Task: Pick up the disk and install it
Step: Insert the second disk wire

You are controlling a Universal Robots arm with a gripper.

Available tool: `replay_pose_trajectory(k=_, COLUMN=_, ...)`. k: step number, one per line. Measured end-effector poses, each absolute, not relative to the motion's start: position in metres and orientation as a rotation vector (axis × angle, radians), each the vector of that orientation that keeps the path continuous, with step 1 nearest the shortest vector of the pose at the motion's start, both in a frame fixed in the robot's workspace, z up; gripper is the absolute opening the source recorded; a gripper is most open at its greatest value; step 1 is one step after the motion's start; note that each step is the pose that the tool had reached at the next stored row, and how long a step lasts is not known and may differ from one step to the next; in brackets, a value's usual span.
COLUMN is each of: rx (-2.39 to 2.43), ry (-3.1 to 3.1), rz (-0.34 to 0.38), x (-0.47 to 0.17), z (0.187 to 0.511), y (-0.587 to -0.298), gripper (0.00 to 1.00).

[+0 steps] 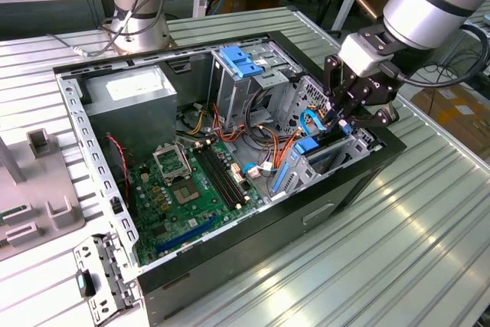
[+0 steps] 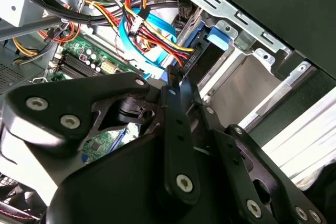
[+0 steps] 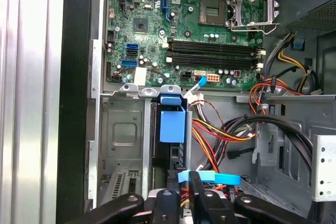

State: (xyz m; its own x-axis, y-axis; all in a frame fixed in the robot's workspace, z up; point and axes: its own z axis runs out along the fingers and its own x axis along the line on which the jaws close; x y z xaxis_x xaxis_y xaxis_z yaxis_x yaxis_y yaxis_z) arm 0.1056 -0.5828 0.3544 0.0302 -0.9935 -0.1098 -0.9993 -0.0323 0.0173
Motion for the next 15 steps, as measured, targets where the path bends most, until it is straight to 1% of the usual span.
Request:
replay_pose_trajectory(k=1, rx=-2.207, ry=2.139, rz=0.141, x=0.106, z=0.354, y=-0.583, gripper=0.22)
replay_pose_trajectory(k=3, rx=-2.207, ry=2.139, rz=0.142, x=0.106, z=0.354, y=-0.583, gripper=0.11)
replay_pose_trajectory(k=10, rx=-2.21, ry=2.142, rz=0.149, x=0.106, z=0.344, y=-0.583, gripper=0.11)
replay_pose_trajectory(k=15, rx=-2.209, ry=2.142, rz=0.151, x=0.107, z=0.343, y=-0.583, gripper=0.11)
